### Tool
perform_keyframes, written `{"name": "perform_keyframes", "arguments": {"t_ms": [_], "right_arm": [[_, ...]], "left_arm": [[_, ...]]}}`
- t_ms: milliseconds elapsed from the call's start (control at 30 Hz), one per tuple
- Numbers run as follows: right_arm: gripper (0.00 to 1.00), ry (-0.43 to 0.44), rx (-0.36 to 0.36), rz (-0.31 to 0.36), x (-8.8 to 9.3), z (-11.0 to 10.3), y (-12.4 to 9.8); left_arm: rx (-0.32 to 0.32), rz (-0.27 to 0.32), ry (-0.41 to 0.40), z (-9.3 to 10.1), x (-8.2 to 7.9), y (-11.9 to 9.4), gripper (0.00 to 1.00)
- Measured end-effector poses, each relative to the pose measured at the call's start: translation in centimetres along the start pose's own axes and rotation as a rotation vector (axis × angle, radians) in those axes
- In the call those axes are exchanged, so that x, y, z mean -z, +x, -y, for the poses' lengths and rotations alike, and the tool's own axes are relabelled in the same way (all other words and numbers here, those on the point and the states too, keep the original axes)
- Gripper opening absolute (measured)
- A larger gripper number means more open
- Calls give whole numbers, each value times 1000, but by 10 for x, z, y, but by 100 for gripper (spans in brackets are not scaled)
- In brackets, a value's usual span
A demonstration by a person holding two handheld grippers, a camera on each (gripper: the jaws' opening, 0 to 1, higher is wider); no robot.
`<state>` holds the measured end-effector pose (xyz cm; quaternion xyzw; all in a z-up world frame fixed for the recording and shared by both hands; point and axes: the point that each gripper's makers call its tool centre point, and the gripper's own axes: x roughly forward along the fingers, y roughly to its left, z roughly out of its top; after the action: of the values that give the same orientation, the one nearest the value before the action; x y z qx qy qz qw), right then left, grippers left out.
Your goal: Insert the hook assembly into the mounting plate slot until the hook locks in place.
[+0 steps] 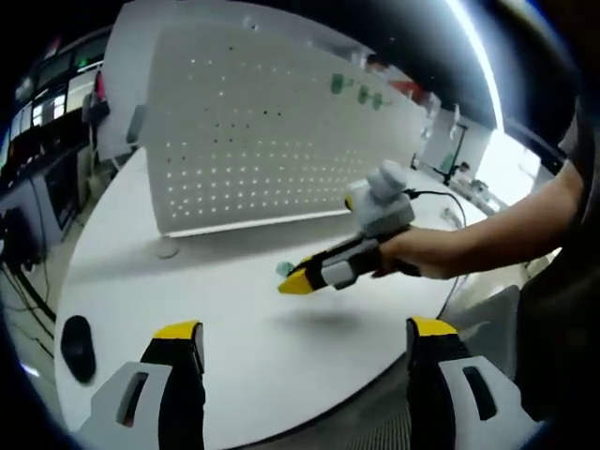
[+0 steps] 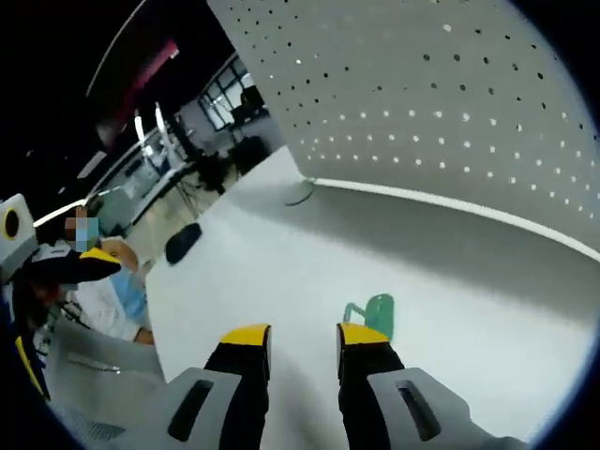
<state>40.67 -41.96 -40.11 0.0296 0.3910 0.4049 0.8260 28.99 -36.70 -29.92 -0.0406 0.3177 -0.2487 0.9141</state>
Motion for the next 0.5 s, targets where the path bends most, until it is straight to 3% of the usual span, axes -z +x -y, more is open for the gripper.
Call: {"name": "perform_keyframes", "arguments": {"t_ms": [233, 500], "right_arm": [[26, 26, 33, 17, -9, 19, -3], [26, -102, 43, -11, -14, 20, 0]], "left_arm": [[8, -9, 2, 0, 0, 4, 90], [14, -12, 2, 1, 1, 5, 90]]}}
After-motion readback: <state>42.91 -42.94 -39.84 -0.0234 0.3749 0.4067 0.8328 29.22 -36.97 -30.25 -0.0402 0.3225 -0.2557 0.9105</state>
